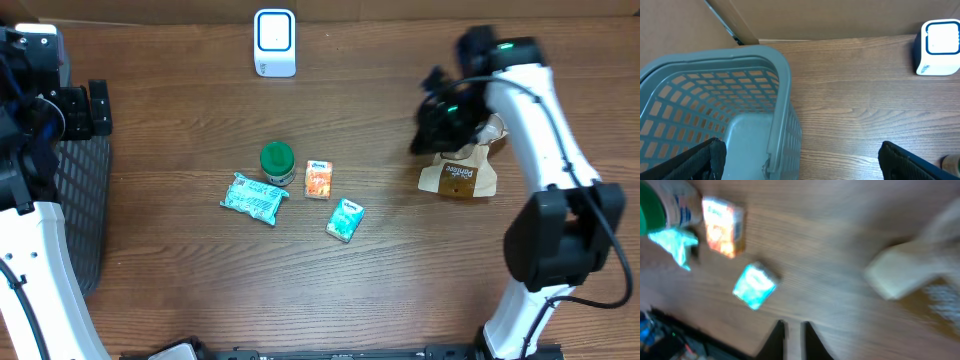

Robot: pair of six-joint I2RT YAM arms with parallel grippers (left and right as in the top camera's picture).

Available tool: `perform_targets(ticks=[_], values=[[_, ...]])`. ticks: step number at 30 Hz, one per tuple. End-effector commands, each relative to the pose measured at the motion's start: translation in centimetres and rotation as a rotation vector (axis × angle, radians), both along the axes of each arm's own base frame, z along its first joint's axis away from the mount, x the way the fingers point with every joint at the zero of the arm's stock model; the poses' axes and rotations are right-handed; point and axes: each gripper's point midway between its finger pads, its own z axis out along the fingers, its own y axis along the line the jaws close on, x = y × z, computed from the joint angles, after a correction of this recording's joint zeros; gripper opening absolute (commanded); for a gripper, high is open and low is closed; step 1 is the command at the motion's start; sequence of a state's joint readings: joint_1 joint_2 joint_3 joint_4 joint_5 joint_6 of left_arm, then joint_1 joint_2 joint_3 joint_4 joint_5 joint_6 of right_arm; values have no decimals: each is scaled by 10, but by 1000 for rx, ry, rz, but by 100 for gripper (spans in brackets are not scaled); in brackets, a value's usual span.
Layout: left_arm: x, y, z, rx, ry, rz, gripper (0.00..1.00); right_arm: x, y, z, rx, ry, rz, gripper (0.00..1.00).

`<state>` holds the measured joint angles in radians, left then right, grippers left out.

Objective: Scan the item barcode

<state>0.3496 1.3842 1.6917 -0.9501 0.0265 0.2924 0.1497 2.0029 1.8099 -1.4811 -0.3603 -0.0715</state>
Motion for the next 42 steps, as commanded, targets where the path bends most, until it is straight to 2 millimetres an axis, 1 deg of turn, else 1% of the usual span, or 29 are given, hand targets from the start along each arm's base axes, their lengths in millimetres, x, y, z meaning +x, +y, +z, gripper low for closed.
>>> perform_targets(ticks=[1, 2, 3, 6, 7, 10, 15, 17, 19, 22, 26, 27, 33, 34, 36, 38, 40, 42], values=[[1, 0, 9, 18, -19, -14, 99, -30, 39, -21, -41, 41, 145, 4], [1, 0, 9, 18, -18, -14, 99, -44, 58, -31, -52, 49, 213, 4], [1, 0, 9, 18, -19, -14, 99, -52, 70, -37, -54, 49, 260, 4], [1, 0, 9, 18, -19, -14, 100, -70, 90, -53, -96, 38, 354, 4], [1, 0, 9, 18, -19, -14, 100, -80, 101, -60, -100, 33, 398, 4], [1, 0, 9, 18, -18, -14, 100, -96, 122, -73, -96, 15, 472, 4], [1, 0, 9, 18, -19, -14, 99, -123, 147, -94, -103, -20, 606, 4], [1, 0, 9, 18, -19, -14, 100, -131, 151, -104, -133, -41, 648, 4], [1, 0, 9, 18, -19, -14, 100, -134, 149, -113, -180, -66, 674, 4], [1, 0, 9, 18, -18, -14, 100, -123, 137, -122, -280, -115, 630, 4], [1, 0, 9, 18, -18, -14, 100, -91, 119, -123, -364, -181, 514, 4], [1, 0, 9, 18, -19, -14, 100, -77, 115, -121, -359, -198, 449, 4], [1, 0, 9, 18, -18, -14, 100, -19, 95, -110, -302, -250, 135, 4], [1, 0, 9, 18, -19, -14, 100, -6, 87, -109, -284, -256, 39, 5], [1, 0, 9, 18, -19, -14, 100, 9, 79, -107, -238, -257, -44, 6], [1, 0, 9, 18, -19, -14, 100, 22, 73, -104, -189, -255, -98, 11], [1, 0, 9, 18, -19, -14, 99, 35, 64, -97, -145, -256, -141, 13], [1, 0, 9, 18, -19, -14, 100, 48, 51, -84, -122, -261, -177, 13]])
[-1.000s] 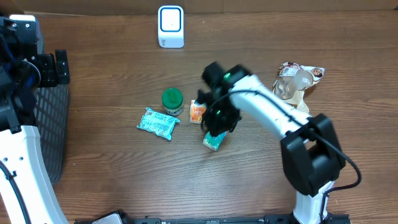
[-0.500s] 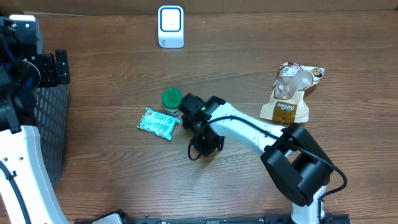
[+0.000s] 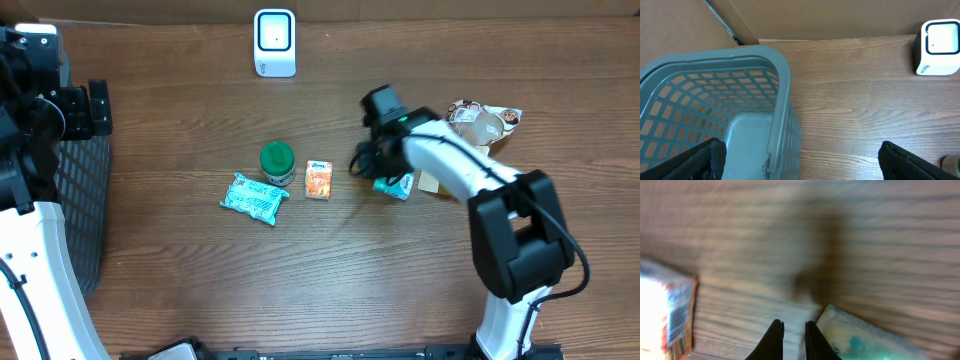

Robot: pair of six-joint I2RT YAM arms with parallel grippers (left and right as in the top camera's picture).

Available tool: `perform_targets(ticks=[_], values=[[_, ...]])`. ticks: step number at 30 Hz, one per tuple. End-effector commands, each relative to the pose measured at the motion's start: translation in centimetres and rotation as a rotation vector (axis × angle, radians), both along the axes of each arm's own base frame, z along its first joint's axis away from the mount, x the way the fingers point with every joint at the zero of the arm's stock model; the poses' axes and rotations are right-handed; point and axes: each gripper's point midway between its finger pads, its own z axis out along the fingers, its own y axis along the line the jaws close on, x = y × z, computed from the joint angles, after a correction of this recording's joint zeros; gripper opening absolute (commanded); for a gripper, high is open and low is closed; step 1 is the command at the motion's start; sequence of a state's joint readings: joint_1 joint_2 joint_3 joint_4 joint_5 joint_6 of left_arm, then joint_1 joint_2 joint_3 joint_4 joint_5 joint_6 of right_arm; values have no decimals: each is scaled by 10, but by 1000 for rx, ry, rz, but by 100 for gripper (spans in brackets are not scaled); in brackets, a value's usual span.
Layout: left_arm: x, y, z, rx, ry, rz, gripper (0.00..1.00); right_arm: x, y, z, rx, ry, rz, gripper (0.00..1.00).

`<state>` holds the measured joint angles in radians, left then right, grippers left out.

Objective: Scan the item barcode

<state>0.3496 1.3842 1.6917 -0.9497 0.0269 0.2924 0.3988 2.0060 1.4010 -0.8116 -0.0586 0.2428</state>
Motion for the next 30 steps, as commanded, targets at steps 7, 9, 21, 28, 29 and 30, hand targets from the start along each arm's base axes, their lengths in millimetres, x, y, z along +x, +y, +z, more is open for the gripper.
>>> perform_targets(ticks=[7, 9, 21, 28, 29, 30], values=[[1, 0, 9, 18, -18, -13, 100, 43, -68, 54, 96, 5, -175, 19], [1, 0, 9, 18, -18, -14, 100, 31, -79, 44, 79, 62, -189, 18], [1, 0, 9, 18, -18, -13, 99, -24, -83, -17, 29, 192, -48, 16], [1, 0, 9, 18, -18, -14, 99, -45, -60, -9, 165, 280, -12, 15], [1, 0, 9, 18, -18, -14, 100, -44, -59, -7, 172, 278, -12, 15], [1, 0, 9, 18, -18, -13, 99, -41, -59, -3, 177, 273, -14, 18]])
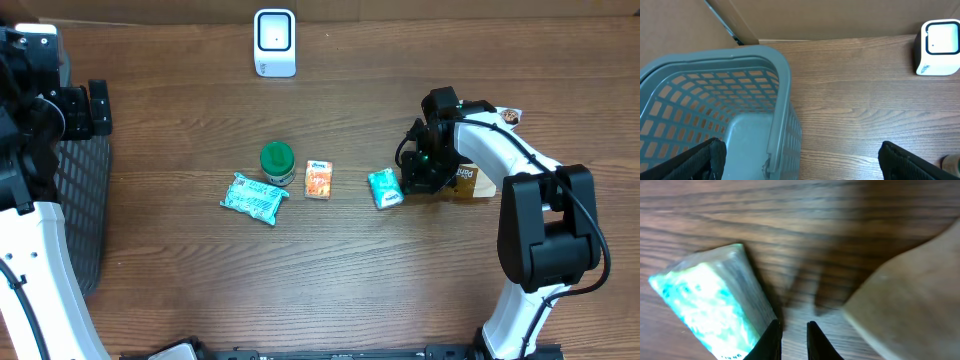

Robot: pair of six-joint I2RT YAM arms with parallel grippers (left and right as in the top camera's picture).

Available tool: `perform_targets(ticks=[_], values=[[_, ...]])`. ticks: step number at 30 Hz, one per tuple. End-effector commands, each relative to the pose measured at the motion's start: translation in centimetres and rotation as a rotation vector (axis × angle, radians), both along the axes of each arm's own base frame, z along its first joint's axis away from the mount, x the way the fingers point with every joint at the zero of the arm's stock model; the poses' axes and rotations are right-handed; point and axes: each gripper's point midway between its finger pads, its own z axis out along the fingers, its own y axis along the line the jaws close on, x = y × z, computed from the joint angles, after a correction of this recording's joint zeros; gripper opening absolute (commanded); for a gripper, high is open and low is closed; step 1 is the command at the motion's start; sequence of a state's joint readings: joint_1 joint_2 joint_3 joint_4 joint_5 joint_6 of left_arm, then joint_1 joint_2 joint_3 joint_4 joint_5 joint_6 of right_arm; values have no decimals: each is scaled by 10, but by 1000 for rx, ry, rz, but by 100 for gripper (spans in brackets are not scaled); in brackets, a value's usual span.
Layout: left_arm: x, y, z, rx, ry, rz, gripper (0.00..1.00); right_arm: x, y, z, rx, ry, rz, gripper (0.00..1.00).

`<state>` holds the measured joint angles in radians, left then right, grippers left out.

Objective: Scan the item barcode

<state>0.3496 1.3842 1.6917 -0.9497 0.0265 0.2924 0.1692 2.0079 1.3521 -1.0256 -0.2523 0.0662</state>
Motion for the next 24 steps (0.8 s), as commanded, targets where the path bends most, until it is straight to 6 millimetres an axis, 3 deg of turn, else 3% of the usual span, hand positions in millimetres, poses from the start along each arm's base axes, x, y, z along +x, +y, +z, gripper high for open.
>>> perform_targets(ticks=[1, 6, 10, 17, 24], values=[[1, 0, 9, 18, -18, -14, 99, 5, 11, 14, 78, -7, 11, 20], [1, 0, 9, 18, -18, -14, 99, 20, 12, 58, 142, -67, -13, 34], [1, 0, 9, 18, -19, -14, 100, 12, 18, 72, 176, -59, -11, 38], [1, 0, 9, 18, -18, -14, 100, -15, 26, 40, 197, 28, -15, 38], [1, 0, 9, 18, -18, -14, 100, -25, 30, 11, 232, 23, -33, 34]])
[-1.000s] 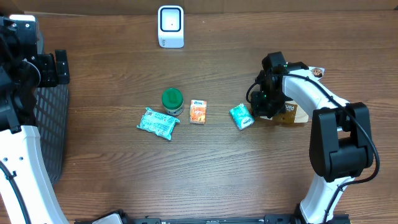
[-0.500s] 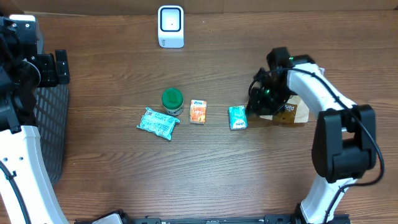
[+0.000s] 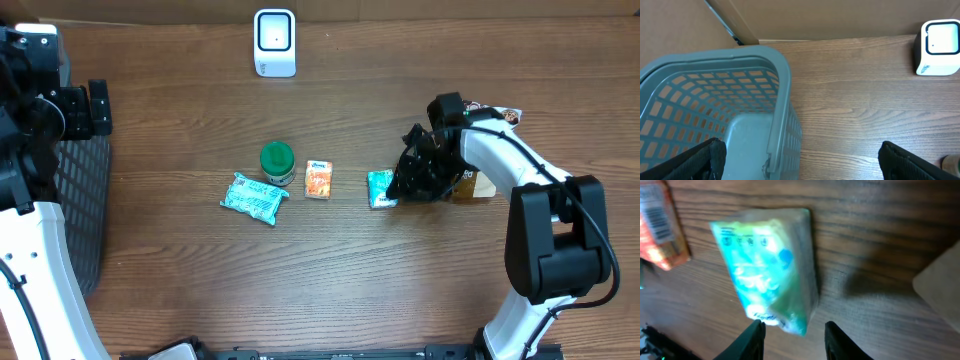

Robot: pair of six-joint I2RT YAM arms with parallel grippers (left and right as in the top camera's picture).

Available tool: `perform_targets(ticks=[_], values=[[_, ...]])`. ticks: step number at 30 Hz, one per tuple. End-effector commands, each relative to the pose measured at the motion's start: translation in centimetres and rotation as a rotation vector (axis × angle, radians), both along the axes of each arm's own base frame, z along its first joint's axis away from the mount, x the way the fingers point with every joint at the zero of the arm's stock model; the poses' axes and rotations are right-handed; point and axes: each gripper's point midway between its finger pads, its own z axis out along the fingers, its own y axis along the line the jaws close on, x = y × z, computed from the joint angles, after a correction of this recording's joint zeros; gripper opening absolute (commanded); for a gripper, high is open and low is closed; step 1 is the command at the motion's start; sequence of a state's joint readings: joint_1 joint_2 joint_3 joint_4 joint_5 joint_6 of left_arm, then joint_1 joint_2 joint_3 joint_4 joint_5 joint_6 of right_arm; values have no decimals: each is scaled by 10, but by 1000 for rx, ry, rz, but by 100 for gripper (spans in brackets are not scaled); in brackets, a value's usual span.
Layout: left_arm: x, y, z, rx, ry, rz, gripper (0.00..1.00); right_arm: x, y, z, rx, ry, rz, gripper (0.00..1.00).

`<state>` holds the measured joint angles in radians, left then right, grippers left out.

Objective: Scan the item barcode
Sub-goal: 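Regrasp the teal packet with the right gripper and lift it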

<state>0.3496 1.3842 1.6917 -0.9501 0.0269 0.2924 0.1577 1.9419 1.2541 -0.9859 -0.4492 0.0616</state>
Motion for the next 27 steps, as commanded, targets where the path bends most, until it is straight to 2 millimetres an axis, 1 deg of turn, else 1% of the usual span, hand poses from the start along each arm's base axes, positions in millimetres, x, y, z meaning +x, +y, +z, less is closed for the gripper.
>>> perform_targets(ticks=[1, 6, 9, 10, 12, 14, 16, 18, 20, 21, 22, 24, 25, 26, 27], values=[[1, 0, 9, 18, -19, -13, 100, -5, 7, -4, 51, -8, -15, 33], [1, 0, 9, 18, -19, -14, 100, -4, 9, -20, 69, -45, -28, 32], [1, 0, 9, 18, -19, -14, 100, -6, 9, -28, 71, -51, -41, 22], [1, 0, 9, 18, -19, -13, 100, -6, 10, -28, 76, -51, -43, 18], [1, 0, 9, 18, -19, -13, 100, -6, 10, -28, 78, -53, -43, 6], [1, 0, 9, 18, -19, -14, 99, -3, 11, -24, 88, -57, -50, 4], [1, 0, 9, 18, -19, -14, 100, 0, 16, -15, 133, -62, -57, 4], [1, 0, 9, 18, -19, -14, 99, 6, 22, 1, 198, -67, -69, 4], [1, 0, 9, 18, -19, -14, 99, 12, 33, 29, 307, -84, -72, 4], [1, 0, 9, 18, -19, -14, 99, 15, 39, 46, 376, -97, -66, 4], [1, 0, 9, 18, -19, -14, 99, 17, 52, 78, 516, -134, -33, 4], [1, 0, 9, 18, -19, -14, 99, 16, 65, 117, 690, -175, 12, 4], [1, 0, 9, 18, -19, -14, 100, 16, 68, 128, 739, -187, 23, 4], [1, 0, 9, 18, -19, -14, 99, 15, 73, 146, 829, -208, 47, 4], [1, 0, 9, 18, -19, -14, 99, 15, 75, 158, 895, -221, 66, 4]])
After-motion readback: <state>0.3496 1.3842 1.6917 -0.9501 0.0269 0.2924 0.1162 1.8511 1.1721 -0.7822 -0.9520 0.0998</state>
